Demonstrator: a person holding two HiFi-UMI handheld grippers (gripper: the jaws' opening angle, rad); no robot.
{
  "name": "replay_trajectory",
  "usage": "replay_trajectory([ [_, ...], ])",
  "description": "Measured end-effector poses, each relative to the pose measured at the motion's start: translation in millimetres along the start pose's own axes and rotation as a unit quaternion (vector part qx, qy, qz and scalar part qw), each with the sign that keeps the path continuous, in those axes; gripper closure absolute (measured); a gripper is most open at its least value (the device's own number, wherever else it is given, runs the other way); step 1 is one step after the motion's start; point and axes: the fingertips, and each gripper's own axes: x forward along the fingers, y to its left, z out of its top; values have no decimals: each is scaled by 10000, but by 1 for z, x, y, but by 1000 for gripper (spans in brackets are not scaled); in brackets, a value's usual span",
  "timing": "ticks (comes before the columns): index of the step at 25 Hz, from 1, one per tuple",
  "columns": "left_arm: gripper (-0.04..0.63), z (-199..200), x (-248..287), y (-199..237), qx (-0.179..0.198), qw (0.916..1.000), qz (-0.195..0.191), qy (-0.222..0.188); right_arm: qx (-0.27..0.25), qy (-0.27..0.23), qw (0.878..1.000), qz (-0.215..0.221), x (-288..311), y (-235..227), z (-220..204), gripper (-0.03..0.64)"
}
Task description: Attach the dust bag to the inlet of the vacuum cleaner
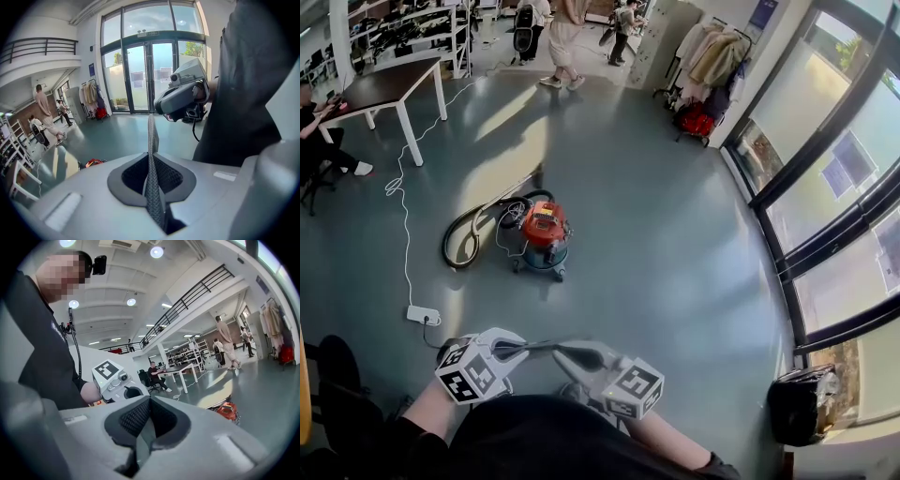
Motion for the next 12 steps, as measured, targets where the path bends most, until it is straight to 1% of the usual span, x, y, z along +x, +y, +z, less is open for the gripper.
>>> replay_trajectory([
  [6, 556, 10, 11, -1, -13, 10000, 75, 59, -48, -71, 9999, 77, -15, -10, 2, 624],
  [12, 556, 31, 32, -7, -13, 9998, 182, 126, -25, -178, 9995, 241, -42, -27, 4, 624],
])
